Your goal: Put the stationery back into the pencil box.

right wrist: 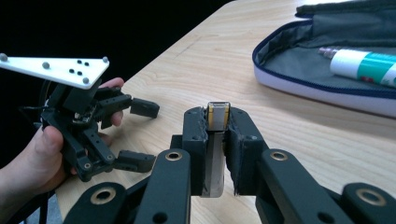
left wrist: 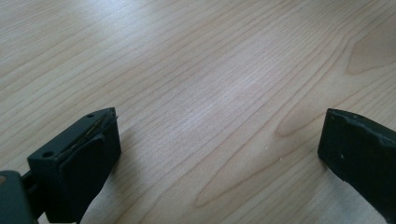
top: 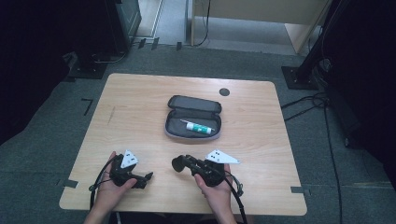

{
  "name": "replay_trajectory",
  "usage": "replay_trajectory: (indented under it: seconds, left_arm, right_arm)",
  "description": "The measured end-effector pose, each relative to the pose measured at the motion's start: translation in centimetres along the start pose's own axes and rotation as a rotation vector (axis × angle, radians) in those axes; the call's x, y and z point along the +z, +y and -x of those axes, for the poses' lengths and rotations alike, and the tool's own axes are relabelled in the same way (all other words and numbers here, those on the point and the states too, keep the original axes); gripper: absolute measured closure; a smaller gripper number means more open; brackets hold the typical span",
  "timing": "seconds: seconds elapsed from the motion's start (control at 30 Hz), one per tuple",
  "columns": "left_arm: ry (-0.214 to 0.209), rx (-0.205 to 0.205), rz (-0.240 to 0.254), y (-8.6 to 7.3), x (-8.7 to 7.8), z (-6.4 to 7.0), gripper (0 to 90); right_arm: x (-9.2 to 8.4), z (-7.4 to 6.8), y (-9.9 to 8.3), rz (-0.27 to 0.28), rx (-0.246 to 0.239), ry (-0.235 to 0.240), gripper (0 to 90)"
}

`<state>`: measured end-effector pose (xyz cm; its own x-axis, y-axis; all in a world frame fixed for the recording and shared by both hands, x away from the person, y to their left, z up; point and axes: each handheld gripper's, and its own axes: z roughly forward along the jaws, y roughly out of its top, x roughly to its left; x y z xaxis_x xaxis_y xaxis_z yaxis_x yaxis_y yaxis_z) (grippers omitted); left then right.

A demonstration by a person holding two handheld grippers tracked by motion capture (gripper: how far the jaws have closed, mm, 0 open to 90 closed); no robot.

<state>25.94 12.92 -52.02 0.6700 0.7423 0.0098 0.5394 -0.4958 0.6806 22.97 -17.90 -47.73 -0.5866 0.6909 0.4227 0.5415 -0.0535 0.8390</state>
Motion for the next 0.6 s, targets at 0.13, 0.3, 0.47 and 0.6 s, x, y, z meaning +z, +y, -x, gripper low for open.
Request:
replay_trajectory:
  seconds: [0.13, 0.3, 0.47, 0.6]
  left_arm:
    - [0.000, 0.000, 0.000, 0.0, 0.0, 0.0, 0.0]
    - [0.000, -0.001, 0.001, 0.0, 0.0, 0.0, 0.0]
    - [-0.001, -0.001, 0.001, 0.0, 0.0, 0.0, 0.0]
    - [-0.001, -0.002, 0.002, 0.0, 0.0, 0.0, 0.0]
  right_arm:
    - [-0.1, 0.2, 0.9, 0.002, -0.014, -0.017, 79.0]
    - [-0.3, 0.3, 2.3, 0.016, -0.028, -0.026, 78.9]
    - [-0.5, 0.6, 3.9, 0.031, -0.048, -0.044, 78.9]
    - [-0.4, 0.8, 4.8, 0.043, -0.057, -0.056, 78.9]
